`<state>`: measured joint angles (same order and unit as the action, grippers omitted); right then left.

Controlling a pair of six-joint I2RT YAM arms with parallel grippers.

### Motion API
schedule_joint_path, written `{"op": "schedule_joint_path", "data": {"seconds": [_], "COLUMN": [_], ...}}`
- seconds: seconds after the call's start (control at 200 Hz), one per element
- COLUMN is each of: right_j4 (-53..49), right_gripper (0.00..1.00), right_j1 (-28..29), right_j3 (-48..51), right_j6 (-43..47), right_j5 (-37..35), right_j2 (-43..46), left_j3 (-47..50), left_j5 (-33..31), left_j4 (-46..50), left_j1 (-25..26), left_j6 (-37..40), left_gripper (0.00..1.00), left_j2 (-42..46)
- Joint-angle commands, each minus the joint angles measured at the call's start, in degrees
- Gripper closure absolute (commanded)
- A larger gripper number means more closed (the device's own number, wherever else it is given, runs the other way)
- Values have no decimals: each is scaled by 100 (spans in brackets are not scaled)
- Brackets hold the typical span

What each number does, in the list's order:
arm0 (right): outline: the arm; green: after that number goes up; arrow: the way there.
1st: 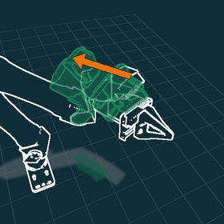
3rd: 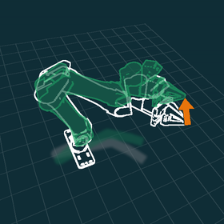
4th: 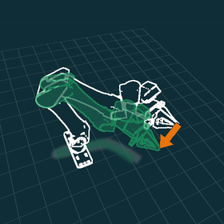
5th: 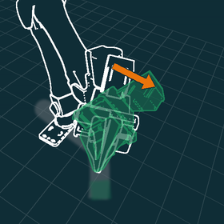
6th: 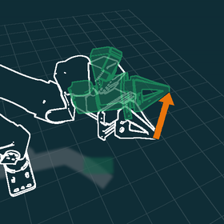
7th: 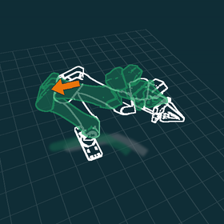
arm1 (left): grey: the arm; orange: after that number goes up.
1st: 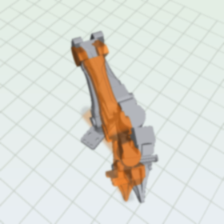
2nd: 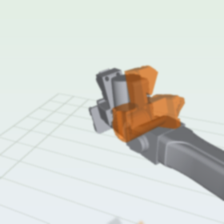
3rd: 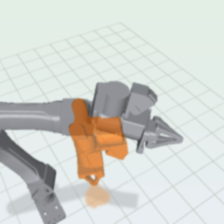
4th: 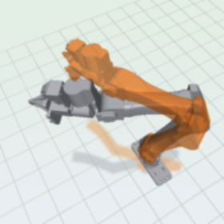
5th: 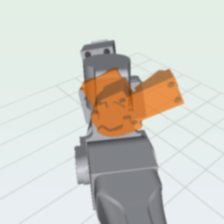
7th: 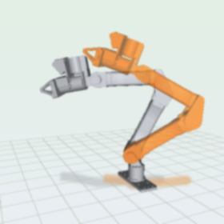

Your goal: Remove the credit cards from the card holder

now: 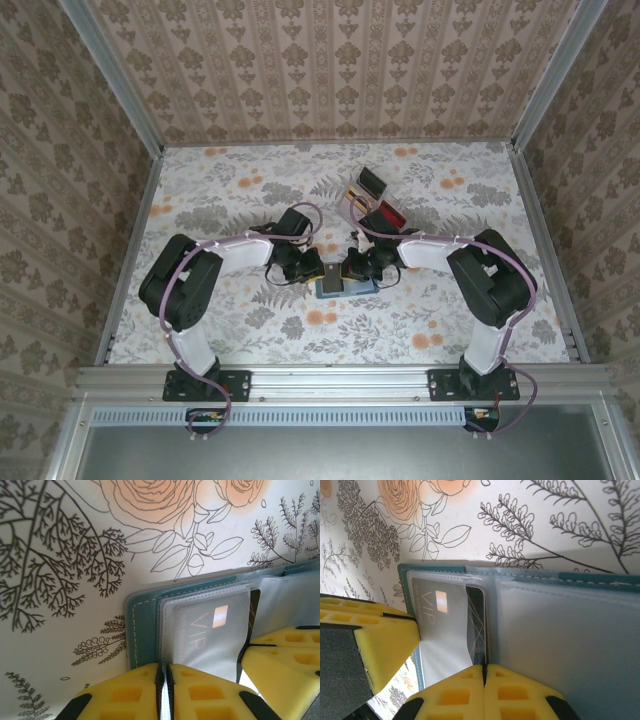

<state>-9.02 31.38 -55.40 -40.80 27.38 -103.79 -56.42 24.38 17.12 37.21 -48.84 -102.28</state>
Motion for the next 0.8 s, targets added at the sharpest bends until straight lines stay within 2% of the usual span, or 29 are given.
{"op": "schedule_joint_path", "data": {"seconds": [0.0, 0.265, 0.715, 0.795], "right_j4": [480, 133, 10, -38], "right_gripper": [97, 100, 100, 96], "right_j1": [71, -146, -191, -193], "right_j3": [90, 269, 313, 296], "right_j6": [59, 325, 343, 300], "right_j5": [149, -65, -309, -320], "right_j2": [109, 559, 445, 389], "left_j3": [-39, -220, -675, -678], "left_j5": [-124, -298, -182, -184], "left_j4": [294, 614, 840, 806], "left_j1": [181, 73, 23, 27], "left_j6": [136, 366, 524, 431], "left_gripper": [83, 71, 72, 75], "left_j2": [-202, 3, 287, 357]}}
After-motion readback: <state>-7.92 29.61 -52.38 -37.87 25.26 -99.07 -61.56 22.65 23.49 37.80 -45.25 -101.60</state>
